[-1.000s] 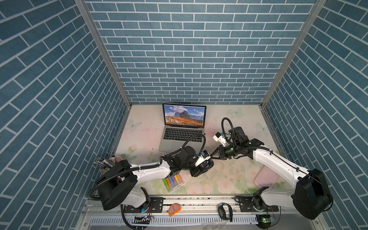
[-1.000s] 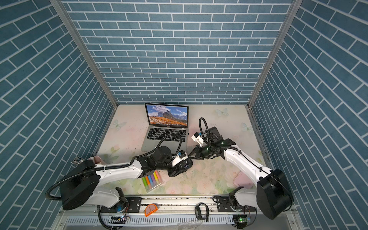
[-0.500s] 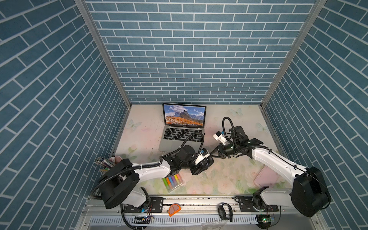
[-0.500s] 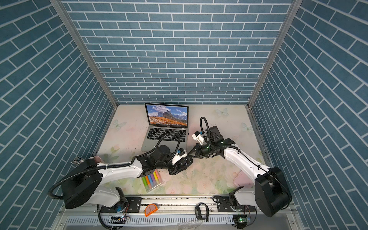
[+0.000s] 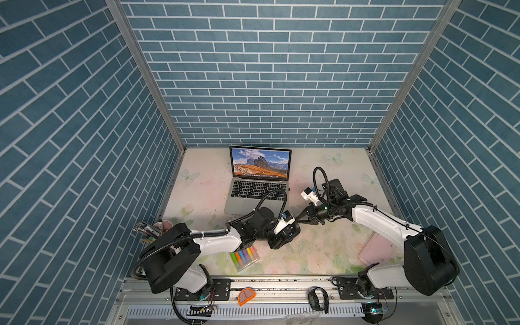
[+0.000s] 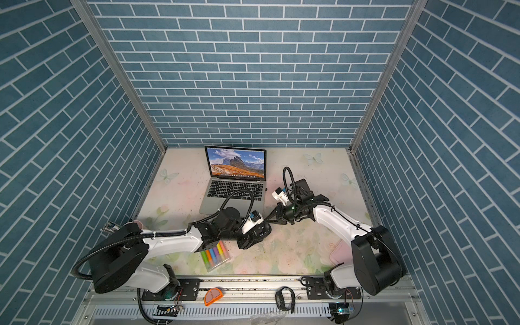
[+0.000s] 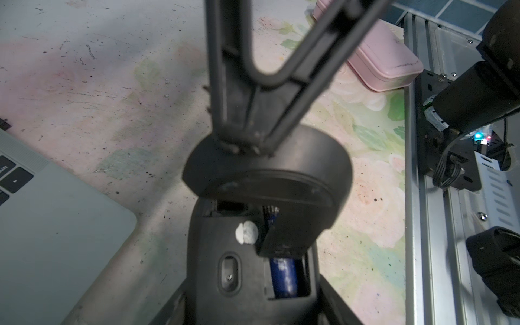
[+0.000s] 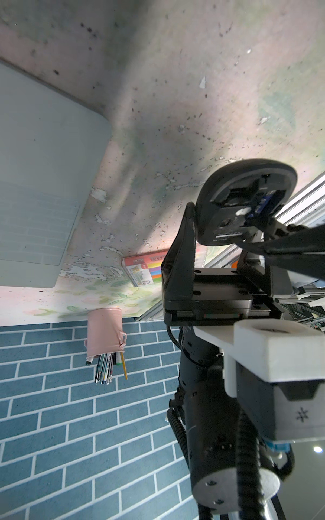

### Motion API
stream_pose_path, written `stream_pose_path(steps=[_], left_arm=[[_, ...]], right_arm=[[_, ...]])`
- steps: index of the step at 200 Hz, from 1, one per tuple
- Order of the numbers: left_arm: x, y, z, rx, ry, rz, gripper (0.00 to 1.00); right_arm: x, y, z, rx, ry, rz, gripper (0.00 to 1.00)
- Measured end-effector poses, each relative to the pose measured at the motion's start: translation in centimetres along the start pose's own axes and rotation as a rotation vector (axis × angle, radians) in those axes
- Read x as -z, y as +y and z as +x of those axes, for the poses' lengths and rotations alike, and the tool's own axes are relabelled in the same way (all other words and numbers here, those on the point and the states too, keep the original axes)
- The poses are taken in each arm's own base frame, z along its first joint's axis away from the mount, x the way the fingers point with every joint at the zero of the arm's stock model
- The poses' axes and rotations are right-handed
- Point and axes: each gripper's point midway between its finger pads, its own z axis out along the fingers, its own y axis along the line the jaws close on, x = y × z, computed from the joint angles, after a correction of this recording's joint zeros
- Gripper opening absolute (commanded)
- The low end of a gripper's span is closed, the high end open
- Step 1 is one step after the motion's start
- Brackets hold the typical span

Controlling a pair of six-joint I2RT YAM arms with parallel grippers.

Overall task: Insert the wireless mouse receiver into the laptop
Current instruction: Close the lid on the mouse.

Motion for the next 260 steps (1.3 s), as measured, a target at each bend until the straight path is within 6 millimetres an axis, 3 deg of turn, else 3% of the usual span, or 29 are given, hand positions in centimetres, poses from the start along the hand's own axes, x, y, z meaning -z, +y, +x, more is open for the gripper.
stream_pose_path(steps=[52, 143, 189, 220, 260], left_arm=[[0.3, -0.1, -0.9, -0.011, -0.034, 0.002, 0.0], [0.3, -0.1, -1.1, -0.012, -0.038, 0.001, 0.0], [0.4, 0.0, -1.1, -0.011, -0.039, -0.004, 0.0], [0.4, 0.4, -1.3, 0.0, -0.037, -0.026, 0.0], [0.4, 0.7, -2.2, 0.005, -0.045, -0.039, 0.0]], right_arm=[[-0.2, -1.3, -0.1, -0.024, 0.007, 0.035, 0.16], [0.5, -0.8, -1.1, 0.005, -0.011, 0.078, 0.25], [1.0, -1.9, -0.9, 0.011, -0.029, 0.155, 0.41], [2.6, -0.9, -1.6, 0.082, -0.131, 0.186, 0.54], [3.8, -0.5, -1.8, 0.167, -0.244, 0.224, 0.6]])
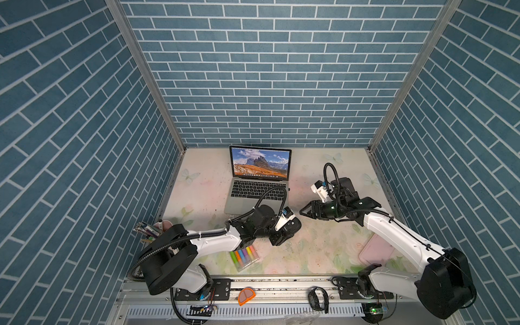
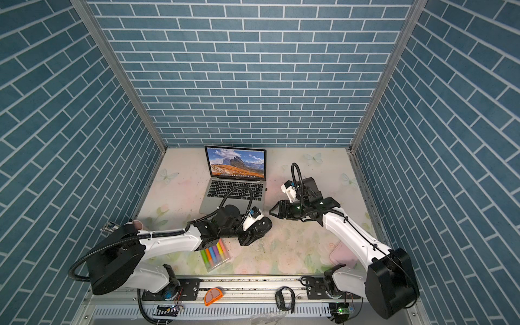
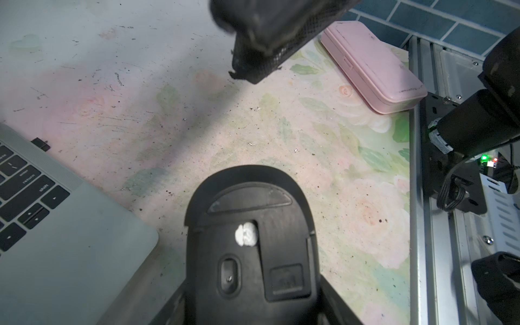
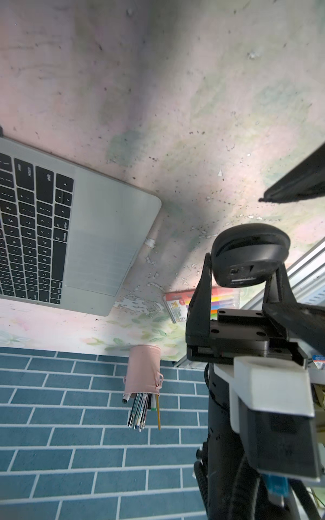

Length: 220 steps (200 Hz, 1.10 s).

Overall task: Insert the wireless mouse receiver into the laptop
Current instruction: Close the lid on the mouse.

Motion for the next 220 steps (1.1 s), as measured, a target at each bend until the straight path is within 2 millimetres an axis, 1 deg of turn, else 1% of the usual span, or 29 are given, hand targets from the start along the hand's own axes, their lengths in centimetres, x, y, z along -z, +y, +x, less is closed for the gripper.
stream_pose_path(steps=[35, 71, 110, 161, 220], left_arm=[[0.0, 0.0, -1.6, 0.004, -0.029, 0.001, 0.0], [0.1, -0.1, -2.4, 0.009, -0.037, 0.007, 0.0], [0.1, -0.2, -2.3, 0.021, -0.02, 0.014, 0.0], [0.1, -0.2, -2.2, 0.036, -0.014, 0.016, 0.0], [0.1, -0.1, -2.2, 0.046, -0.015, 0.014, 0.0]], right_arm=[[-0.4, 0.1, 0.2, 0.04, -0.021, 0.022, 0.66], [-1.0, 0.8, 0.5, 0.08, -0.023, 0.025, 0.67], [-1.3, 1.0, 0.7, 0.103, -0.023, 0.038, 0.66], [-2.0, -0.3, 1.1, 0.113, 0.005, 0.09, 0.64], [-2.7, 0.0, 1.8, 0.152, 0.04, 0.097, 0.61]])
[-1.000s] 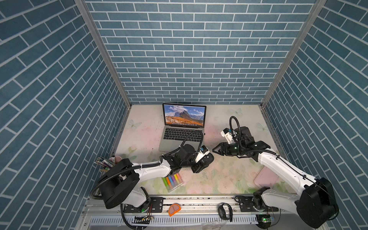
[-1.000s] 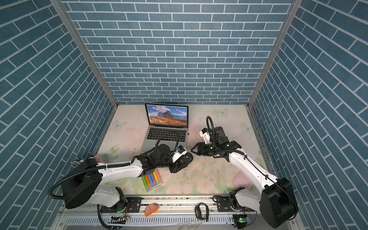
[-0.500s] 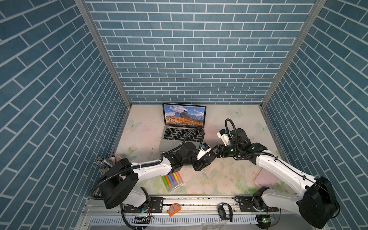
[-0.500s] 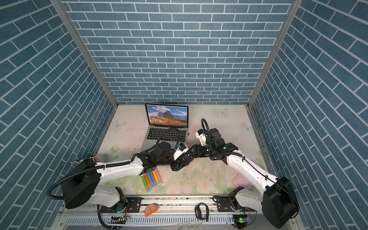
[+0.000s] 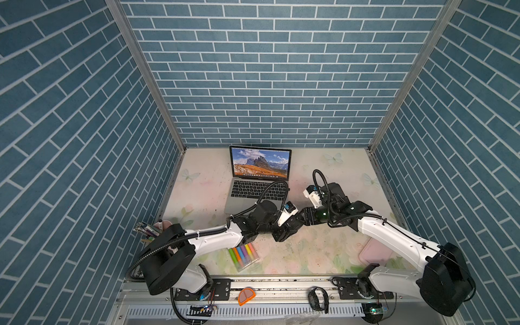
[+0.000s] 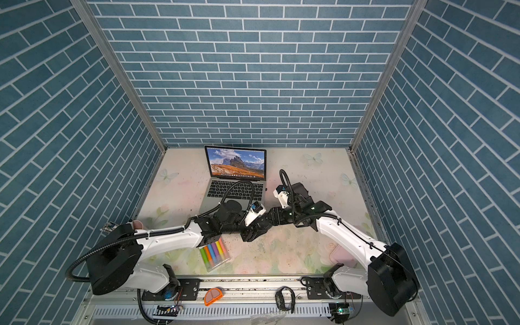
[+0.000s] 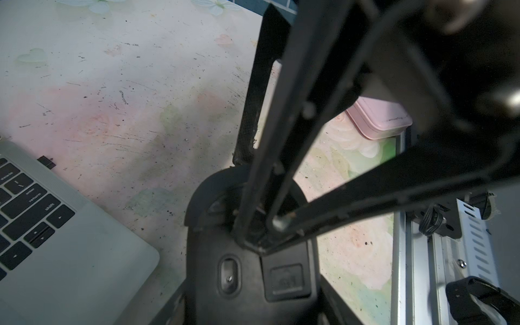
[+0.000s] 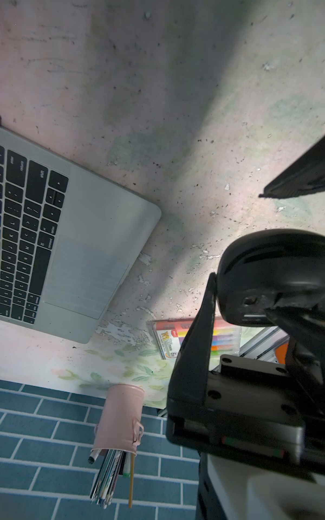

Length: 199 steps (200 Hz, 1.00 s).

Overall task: Insert the wireless mouse receiver into the laptop
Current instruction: Close the lid on the mouse.

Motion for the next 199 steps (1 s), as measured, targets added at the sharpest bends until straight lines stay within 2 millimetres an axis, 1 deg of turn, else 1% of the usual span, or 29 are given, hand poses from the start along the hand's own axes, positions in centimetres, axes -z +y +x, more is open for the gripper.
stream_pose_path(steps=[42, 121, 171, 199], left_arm=[[0.03, 0.13, -0.07, 0.011, -0.003, -0.002, 0.0], [0.08, 0.4, -0.14, 0.017, -0.006, -0.008, 0.0], [0.09, 0.43, -0.15, 0.022, -0.006, -0.009, 0.0], [0.11, 0.42, -0.24, 0.024, -0.01, -0.009, 0.0]], right_arm=[[-0.29, 0.3, -0.04, 0.034, 0.017, 0.017, 0.57], [-0.27, -0.16, 0.06, 0.039, 0.019, 0.047, 0.53], [-0.27, -0.18, 0.03, 0.04, 0.018, 0.049, 0.53], [-0.27, -0.12, -0.01, 0.041, 0.017, 0.046, 0.55]])
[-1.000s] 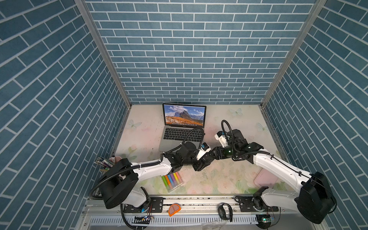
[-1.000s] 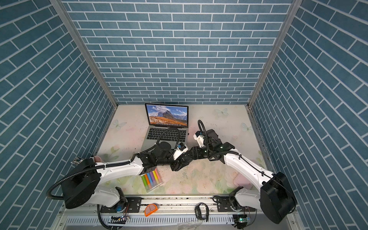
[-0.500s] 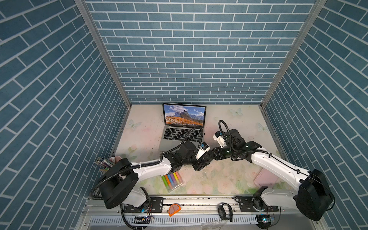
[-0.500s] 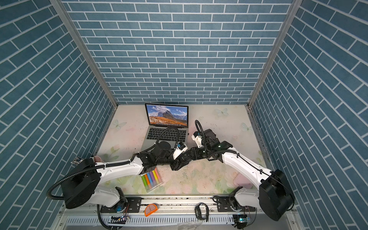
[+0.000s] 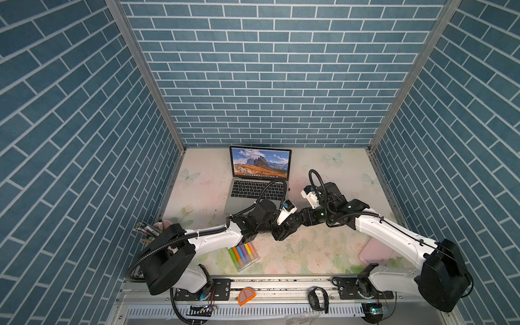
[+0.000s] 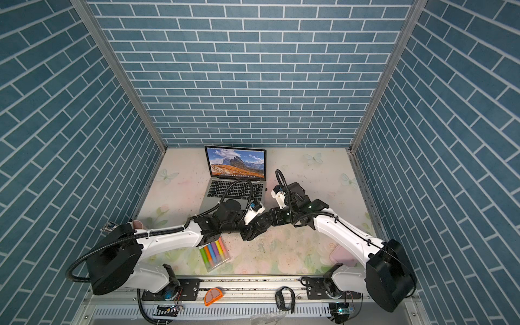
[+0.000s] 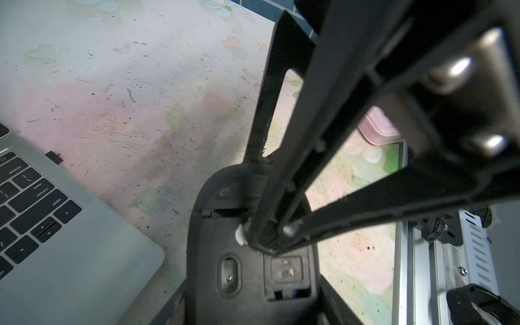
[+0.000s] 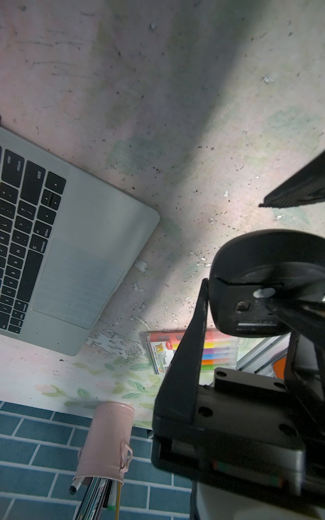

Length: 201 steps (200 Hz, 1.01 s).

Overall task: Insert the wireless mouse receiver into the laptop
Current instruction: Close the lid on the mouse.

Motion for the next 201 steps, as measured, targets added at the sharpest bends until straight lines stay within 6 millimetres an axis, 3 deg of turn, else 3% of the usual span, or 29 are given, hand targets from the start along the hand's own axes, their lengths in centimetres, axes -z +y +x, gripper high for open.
stream_pose_path(steps=[97, 118, 163, 201], left_arm=[[0.2, 0.1, -1.3, 0.008, -0.052, -0.005, 0.0], [0.3, 0.3, -1.6, 0.013, -0.061, -0.016, 0.0], [0.9, 0.6, -3.0, 0.028, -0.112, -0.046, 0.0], [1.4, 1.2, -3.8, 0.065, -0.165, -0.079, 0.0]], right_arm=[[0.0, 0.8, -0.2, -0.032, -0.013, -0.022, 0.68], [1.4, 1.0, -0.8, -0.049, -0.061, -0.004, 0.69], [5.9, 1.9, -4.0, -0.125, -0.245, -0.013, 0.67], [6.9, 1.4, -5.6, -0.268, -0.33, -0.028, 0.58]])
